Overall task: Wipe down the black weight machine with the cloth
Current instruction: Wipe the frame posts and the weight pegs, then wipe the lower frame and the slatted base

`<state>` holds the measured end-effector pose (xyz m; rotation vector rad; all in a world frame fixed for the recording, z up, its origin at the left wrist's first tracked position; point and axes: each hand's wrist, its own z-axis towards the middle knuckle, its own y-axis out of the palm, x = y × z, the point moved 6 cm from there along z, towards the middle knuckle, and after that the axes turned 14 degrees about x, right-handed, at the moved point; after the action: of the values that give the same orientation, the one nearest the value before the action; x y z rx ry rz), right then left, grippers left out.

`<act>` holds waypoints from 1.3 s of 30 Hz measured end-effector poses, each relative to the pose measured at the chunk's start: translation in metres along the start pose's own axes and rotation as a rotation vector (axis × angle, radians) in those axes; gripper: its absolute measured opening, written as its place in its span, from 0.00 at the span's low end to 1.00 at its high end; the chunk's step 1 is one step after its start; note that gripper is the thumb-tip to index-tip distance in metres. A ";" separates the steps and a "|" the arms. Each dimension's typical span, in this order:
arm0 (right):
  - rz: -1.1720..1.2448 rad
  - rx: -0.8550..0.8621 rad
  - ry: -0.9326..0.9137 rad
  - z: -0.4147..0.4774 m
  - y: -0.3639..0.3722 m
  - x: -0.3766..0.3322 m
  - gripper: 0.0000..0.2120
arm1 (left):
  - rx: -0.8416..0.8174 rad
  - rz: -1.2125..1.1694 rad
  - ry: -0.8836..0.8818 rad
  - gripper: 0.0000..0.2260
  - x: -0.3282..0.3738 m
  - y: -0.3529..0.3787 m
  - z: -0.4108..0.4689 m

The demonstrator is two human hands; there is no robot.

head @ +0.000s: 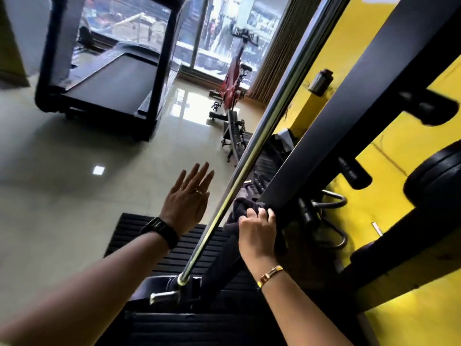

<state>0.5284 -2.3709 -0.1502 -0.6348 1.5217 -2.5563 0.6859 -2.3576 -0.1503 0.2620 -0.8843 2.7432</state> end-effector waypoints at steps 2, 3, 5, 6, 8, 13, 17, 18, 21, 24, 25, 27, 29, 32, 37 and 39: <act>0.132 -0.062 0.078 -0.013 0.008 -0.002 0.10 | -0.059 0.030 -0.058 0.22 -0.012 -0.003 -0.020; 0.218 -0.110 0.114 -0.021 0.013 -0.006 0.10 | -0.083 0.057 -0.084 0.22 -0.019 -0.006 -0.030; 0.369 -0.192 0.166 -0.034 0.021 -0.016 0.13 | -0.120 0.102 -0.135 0.21 -0.030 -0.012 -0.045; 0.406 -0.226 0.176 -0.038 0.024 -0.019 0.15 | -0.133 0.117 -0.169 0.21 -0.037 -0.016 -0.051; 0.478 -0.263 0.166 -0.042 0.026 -0.031 0.16 | -0.167 0.146 -0.253 0.22 -0.053 -0.028 -0.064; 0.746 -0.279 0.190 -0.042 0.019 -0.072 0.14 | -0.164 0.192 -0.345 0.25 -0.088 -0.061 -0.078; 0.885 -0.236 0.128 -0.030 0.004 -0.112 0.16 | -0.147 0.223 -0.377 0.25 -0.107 -0.079 -0.083; 0.912 -0.236 0.101 -0.026 0.001 -0.124 0.17 | -0.150 0.232 -0.391 0.25 -0.114 -0.083 -0.085; 0.939 -0.200 0.030 -0.012 -0.004 -0.151 0.18 | -0.152 0.250 -0.426 0.26 -0.134 -0.091 -0.089; 0.957 -0.131 0.033 0.009 -0.009 -0.171 0.18 | -0.142 0.248 -0.450 0.26 -0.157 -0.096 -0.090; 0.961 -0.106 0.036 0.019 -0.010 -0.181 0.17 | -0.136 0.246 -0.455 0.26 -0.169 -0.096 -0.088; 0.966 -0.069 0.041 0.036 -0.010 -0.196 0.17 | -0.130 0.239 -0.454 0.25 -0.187 -0.095 -0.084; 0.972 -0.049 0.043 0.054 -0.008 -0.217 0.17 | -0.133 0.224 -0.460 0.24 -0.212 -0.093 -0.078; 0.969 -0.037 0.043 0.082 -0.005 -0.251 0.17 | -0.136 0.202 -0.451 0.23 -0.250 -0.089 -0.065; 0.960 -0.041 0.048 0.136 0.002 -0.305 0.17 | -0.177 0.173 -0.429 0.26 -0.321 -0.083 -0.038; 0.964 -0.027 0.055 0.155 0.003 -0.322 0.17 | -0.179 0.169 -0.391 0.25 -0.344 -0.081 -0.026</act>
<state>0.8825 -2.4052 -0.1853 0.1726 1.3836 -1.8049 1.0351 -2.3396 -0.2100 0.7376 -1.2964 2.7866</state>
